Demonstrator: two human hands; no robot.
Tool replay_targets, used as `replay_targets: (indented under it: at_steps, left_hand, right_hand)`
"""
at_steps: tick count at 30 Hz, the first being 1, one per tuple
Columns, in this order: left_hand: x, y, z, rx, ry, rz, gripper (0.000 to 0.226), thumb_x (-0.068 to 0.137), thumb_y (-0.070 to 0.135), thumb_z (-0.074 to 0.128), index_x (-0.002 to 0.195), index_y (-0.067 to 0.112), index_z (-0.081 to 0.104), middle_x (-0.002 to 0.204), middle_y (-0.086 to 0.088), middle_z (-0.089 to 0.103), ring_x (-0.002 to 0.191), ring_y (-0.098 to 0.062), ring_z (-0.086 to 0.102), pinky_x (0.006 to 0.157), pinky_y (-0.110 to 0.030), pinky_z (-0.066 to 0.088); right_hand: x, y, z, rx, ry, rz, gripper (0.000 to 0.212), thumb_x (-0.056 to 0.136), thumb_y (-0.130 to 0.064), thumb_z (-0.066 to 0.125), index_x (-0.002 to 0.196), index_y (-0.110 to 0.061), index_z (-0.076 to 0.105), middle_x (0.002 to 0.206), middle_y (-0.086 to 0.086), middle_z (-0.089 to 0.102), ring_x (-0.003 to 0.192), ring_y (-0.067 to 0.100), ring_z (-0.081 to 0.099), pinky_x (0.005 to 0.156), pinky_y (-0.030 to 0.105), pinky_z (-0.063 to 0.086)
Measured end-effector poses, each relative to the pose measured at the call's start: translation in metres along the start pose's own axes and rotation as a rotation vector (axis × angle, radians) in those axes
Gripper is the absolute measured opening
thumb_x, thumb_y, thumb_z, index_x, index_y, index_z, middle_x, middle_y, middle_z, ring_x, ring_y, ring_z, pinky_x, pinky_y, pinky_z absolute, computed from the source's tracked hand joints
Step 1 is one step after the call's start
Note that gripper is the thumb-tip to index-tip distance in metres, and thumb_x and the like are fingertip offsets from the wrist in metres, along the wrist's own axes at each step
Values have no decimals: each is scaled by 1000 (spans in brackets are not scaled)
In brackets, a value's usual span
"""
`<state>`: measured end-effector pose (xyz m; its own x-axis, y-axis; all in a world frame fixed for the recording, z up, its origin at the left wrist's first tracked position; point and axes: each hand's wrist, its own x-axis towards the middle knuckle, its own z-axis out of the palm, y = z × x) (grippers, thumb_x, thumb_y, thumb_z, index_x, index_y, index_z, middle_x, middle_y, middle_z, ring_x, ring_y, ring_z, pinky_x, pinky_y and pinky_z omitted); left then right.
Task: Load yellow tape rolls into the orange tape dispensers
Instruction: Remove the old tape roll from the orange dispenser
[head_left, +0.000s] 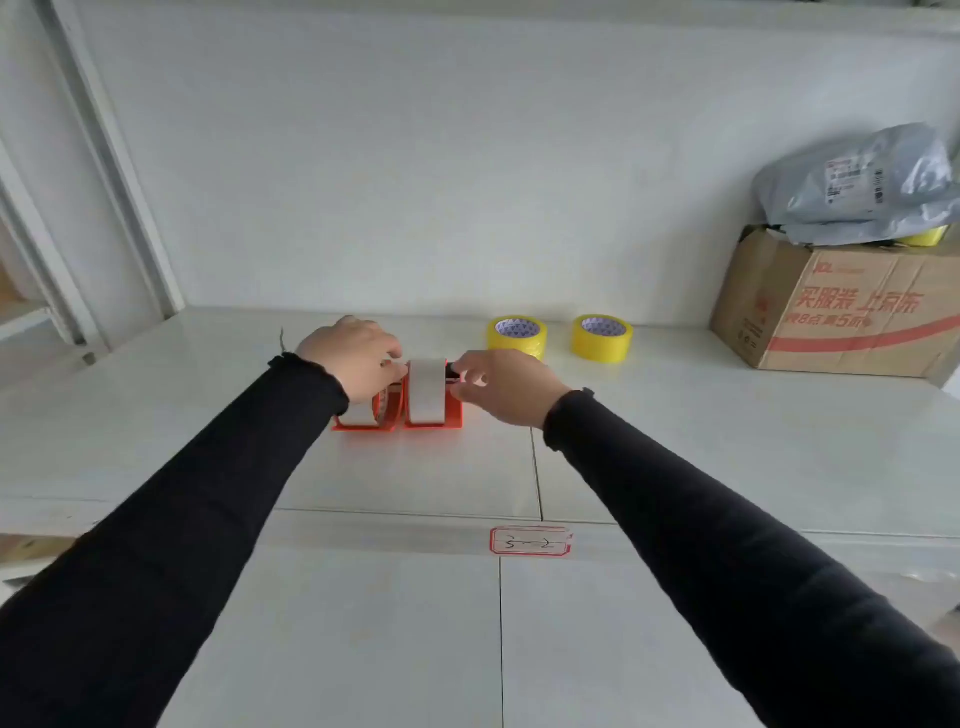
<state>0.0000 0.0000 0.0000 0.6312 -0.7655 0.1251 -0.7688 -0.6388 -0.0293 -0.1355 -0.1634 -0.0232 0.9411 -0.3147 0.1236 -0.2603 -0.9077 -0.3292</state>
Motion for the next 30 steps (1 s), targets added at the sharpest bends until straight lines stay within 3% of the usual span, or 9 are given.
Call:
replay_targets:
  at_steps: [4,7,10,12,15,18,23,26,30]
  left_hand:
    - [11,4,21,109,-63,-42,51,102,41,26,123,24,69,153,-7,43,147,-28,22,117,-37,22]
    - [16,15,33,44,23,-32,49,103,38,31,113,20,75,154,-7,43,147,-31,21,117,-37,20]
    - [12,23,33,-157,160,-56,45,98,37,40,74,20,74,113,-9,66,121,-34,47,100,-41,40]
    - [4,32,29,-526,211,-104,50,94,41,46,55,11,56,70,-4,55,80,-29,55,71,-37,46]
    - [-2,52,23,-1454,17,-209,46,98,43,52,94,3,73,86,-7,72,74,-20,67,68,-29,50]
    - [-1,69,25,-1908,-157,-229,40,100,41,50,117,9,68,109,-9,74,93,-19,72,78,-29,56]
    - [5,93,36,-1951,-117,-291,36,100,36,51,122,10,65,101,-5,73,80,-14,71,61,-25,58]
    - [9,97,41,-1983,-104,-309,43,100,35,51,132,7,59,111,-8,69,87,-17,68,58,-24,57]
    - [10,103,47,-2002,-160,-299,43,99,33,53,134,8,57,121,-11,65,92,-17,67,62,-26,59]
  right_hand:
    - [21,-7,27,350,38,163,42,100,-39,55,97,0,70,91,15,70,79,27,59,71,34,46]
    - [27,-13,44,757,69,237,35,97,-30,66,72,-9,53,66,8,48,59,19,39,53,29,30]
    - [20,-11,47,1006,146,299,35,96,-24,70,69,-15,49,63,-3,44,54,13,39,45,21,31]
    - [11,-5,44,1142,209,237,29,98,-19,68,72,-14,55,66,-1,52,52,9,46,47,17,37]
    - [-7,2,37,1252,262,106,13,100,-16,65,89,-9,64,78,4,63,63,9,59,58,20,48]
    - [-24,8,32,1210,324,48,14,99,-13,64,87,-16,69,72,-6,65,59,0,60,59,15,47]
    - [-46,43,20,852,483,134,35,98,-18,65,63,-14,59,52,-15,43,54,7,32,55,25,29]
    - [-55,91,7,564,597,212,29,97,-20,60,80,4,62,62,-2,43,64,19,33,55,32,26]
    - [-68,173,-12,-6,596,421,29,100,-21,49,112,-14,75,96,9,69,98,34,48,78,42,41]
